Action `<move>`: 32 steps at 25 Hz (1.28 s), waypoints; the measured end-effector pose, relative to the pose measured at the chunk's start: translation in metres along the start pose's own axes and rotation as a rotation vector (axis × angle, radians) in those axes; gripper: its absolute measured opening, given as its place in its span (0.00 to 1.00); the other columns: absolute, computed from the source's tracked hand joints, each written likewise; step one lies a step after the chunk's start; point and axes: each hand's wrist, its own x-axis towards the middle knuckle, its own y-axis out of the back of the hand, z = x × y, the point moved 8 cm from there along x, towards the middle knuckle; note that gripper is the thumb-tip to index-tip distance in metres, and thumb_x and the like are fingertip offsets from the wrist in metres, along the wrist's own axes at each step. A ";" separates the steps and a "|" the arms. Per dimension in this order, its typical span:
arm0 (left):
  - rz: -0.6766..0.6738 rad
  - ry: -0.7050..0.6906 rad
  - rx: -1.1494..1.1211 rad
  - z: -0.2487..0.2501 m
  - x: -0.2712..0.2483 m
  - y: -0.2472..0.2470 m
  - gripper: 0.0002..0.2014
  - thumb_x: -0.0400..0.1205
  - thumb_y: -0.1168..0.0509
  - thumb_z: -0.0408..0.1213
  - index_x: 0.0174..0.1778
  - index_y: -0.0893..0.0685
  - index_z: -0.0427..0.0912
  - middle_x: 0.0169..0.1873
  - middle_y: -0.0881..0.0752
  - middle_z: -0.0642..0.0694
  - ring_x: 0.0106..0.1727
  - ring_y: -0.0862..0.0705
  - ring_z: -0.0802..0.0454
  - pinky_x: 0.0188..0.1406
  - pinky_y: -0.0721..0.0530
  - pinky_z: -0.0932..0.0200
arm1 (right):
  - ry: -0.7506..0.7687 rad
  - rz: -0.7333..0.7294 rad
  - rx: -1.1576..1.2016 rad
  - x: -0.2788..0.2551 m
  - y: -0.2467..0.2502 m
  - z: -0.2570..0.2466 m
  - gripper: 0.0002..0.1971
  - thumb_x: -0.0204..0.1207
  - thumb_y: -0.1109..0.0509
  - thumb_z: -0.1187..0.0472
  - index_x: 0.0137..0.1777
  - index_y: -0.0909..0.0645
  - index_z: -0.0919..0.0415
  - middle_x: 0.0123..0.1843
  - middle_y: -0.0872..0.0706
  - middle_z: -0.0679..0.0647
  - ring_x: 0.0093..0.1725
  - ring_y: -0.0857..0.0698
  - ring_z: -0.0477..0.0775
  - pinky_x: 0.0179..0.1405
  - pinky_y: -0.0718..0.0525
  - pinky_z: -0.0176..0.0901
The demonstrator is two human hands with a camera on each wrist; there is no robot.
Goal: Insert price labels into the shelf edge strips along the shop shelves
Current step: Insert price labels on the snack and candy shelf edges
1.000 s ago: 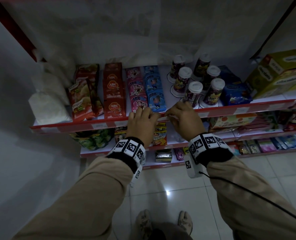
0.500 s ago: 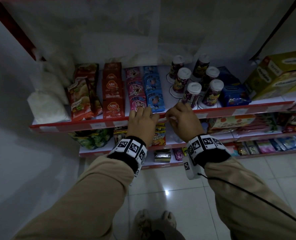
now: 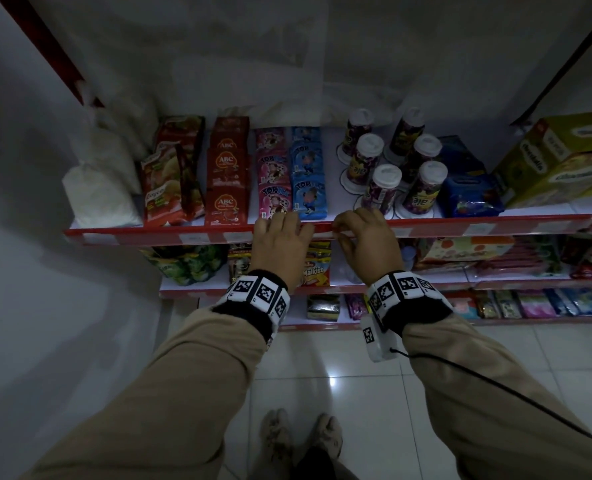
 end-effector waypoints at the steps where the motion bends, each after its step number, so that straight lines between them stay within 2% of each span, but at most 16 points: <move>1: 0.013 0.011 -0.020 -0.002 -0.001 0.000 0.21 0.74 0.32 0.33 0.63 0.23 0.47 0.59 0.21 0.44 0.60 0.25 0.43 0.56 0.33 0.48 | 0.003 0.014 0.008 -0.001 0.001 0.000 0.07 0.75 0.31 0.66 0.52 0.17 0.64 0.48 0.15 0.62 0.52 0.22 0.65 0.49 0.23 0.53; 6: 0.043 0.036 -0.059 -0.010 -0.009 0.003 0.18 0.77 0.36 0.33 0.63 0.24 0.48 0.61 0.22 0.47 0.61 0.25 0.45 0.56 0.34 0.50 | 0.023 0.038 -0.005 -0.004 0.000 0.000 0.07 0.75 0.32 0.69 0.51 0.17 0.66 0.48 0.17 0.64 0.51 0.22 0.68 0.48 0.23 0.57; 10: 0.046 0.038 -0.045 -0.023 -0.019 0.006 0.19 0.79 0.38 0.37 0.68 0.25 0.49 0.63 0.23 0.48 0.63 0.26 0.46 0.58 0.34 0.48 | 0.042 0.077 -0.026 -0.007 0.001 -0.007 0.10 0.73 0.33 0.72 0.53 0.15 0.66 0.50 0.18 0.67 0.53 0.23 0.70 0.50 0.23 0.56; 14: 0.024 0.050 -0.006 -0.052 -0.029 0.010 0.21 0.79 0.39 0.41 0.70 0.27 0.49 0.63 0.24 0.47 0.63 0.27 0.46 0.59 0.36 0.46 | -0.046 0.099 -0.082 -0.007 -0.002 -0.017 0.12 0.71 0.32 0.69 0.54 0.15 0.62 0.53 0.19 0.64 0.55 0.24 0.69 0.52 0.24 0.58; 16: 0.001 0.027 -0.010 -0.061 -0.032 0.010 0.21 0.80 0.39 0.43 0.70 0.28 0.49 0.64 0.25 0.47 0.64 0.28 0.47 0.61 0.36 0.45 | -0.038 0.093 -0.113 -0.004 -0.008 -0.030 0.12 0.70 0.31 0.68 0.54 0.15 0.61 0.54 0.18 0.63 0.55 0.24 0.68 0.53 0.25 0.57; 20: -0.051 -0.005 -0.077 -0.068 -0.035 0.006 0.22 0.80 0.39 0.45 0.72 0.29 0.50 0.65 0.27 0.48 0.66 0.30 0.47 0.63 0.34 0.46 | 0.089 0.040 -0.073 -0.002 -0.032 -0.073 0.15 0.68 0.31 0.72 0.55 0.16 0.68 0.53 0.16 0.66 0.54 0.21 0.69 0.52 0.22 0.58; 25: -0.089 -0.060 -0.107 -0.072 -0.037 0.000 0.28 0.78 0.36 0.46 0.75 0.33 0.50 0.66 0.30 0.47 0.66 0.33 0.44 0.60 0.35 0.46 | 0.048 0.079 -0.096 -0.003 -0.040 -0.086 0.13 0.67 0.31 0.75 0.52 0.17 0.73 0.51 0.16 0.69 0.52 0.20 0.70 0.48 0.19 0.57; 29: -0.082 -0.076 -0.105 -0.071 -0.037 -0.004 0.27 0.76 0.34 0.47 0.72 0.31 0.50 0.64 0.30 0.47 0.64 0.33 0.44 0.58 0.34 0.47 | 0.045 0.035 -0.181 0.000 -0.045 -0.087 0.14 0.67 0.31 0.72 0.54 0.17 0.70 0.52 0.16 0.68 0.54 0.21 0.70 0.48 0.19 0.58; 32: -0.073 -0.089 -0.105 -0.072 -0.036 -0.004 0.25 0.76 0.34 0.46 0.70 0.29 0.49 0.63 0.30 0.46 0.64 0.33 0.44 0.56 0.34 0.47 | -0.003 -0.070 -0.299 0.006 -0.056 -0.085 0.15 0.72 0.33 0.66 0.58 0.19 0.67 0.58 0.19 0.66 0.58 0.25 0.67 0.52 0.23 0.57</move>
